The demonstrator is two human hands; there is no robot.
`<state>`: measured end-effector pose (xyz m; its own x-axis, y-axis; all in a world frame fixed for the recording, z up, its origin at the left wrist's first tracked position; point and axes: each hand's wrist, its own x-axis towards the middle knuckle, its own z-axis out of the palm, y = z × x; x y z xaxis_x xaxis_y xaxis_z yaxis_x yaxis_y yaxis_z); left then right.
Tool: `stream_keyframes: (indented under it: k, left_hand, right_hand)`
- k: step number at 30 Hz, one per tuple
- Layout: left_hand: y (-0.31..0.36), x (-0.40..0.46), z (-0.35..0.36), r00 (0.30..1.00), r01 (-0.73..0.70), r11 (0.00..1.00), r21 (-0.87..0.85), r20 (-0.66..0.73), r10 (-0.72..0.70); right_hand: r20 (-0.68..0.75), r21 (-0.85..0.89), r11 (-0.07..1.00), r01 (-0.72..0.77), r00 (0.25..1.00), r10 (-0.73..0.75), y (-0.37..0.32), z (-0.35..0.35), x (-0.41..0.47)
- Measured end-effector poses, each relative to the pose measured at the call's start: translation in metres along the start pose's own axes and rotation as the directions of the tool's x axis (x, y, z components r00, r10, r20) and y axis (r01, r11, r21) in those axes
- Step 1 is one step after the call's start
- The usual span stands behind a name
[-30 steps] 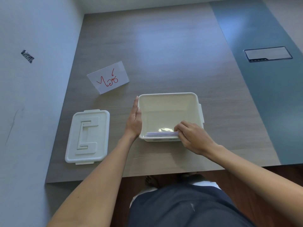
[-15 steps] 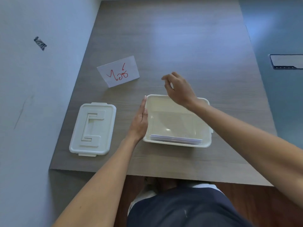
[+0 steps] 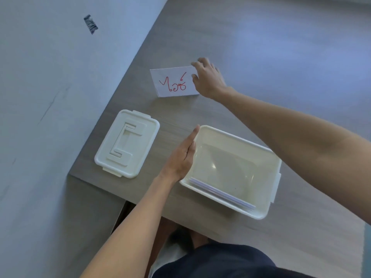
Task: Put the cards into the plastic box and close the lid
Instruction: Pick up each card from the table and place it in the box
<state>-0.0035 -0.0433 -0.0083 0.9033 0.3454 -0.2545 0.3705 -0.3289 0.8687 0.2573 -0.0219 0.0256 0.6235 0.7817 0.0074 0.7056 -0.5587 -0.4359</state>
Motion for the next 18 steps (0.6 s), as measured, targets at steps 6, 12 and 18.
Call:
stream_keyframes:
  k: [6, 12, 18]
  left_hand:
    - [0.0, -0.001, 0.0, 1.0, 0.008, 0.999, 0.045, 0.005, -0.008]
    - [0.003, -0.002, -0.001, 1.0, 0.019, 0.998, 0.058, 0.003, -0.019]
    - [0.002, -0.002, -0.001, 1.0, -0.003, 0.999, 0.048, 0.0, 0.003]
  right_hand:
    - [0.139, -0.186, 0.974, 0.131, 0.985, -0.106, 0.003, 0.013, 0.038]
    - [0.223, -0.23, 0.959, 0.164, 0.968, -0.112, 0.011, 0.013, 0.029]
    - [0.102, -0.153, 0.987, 0.057, 0.994, -0.041, 0.026, -0.003, -0.016]
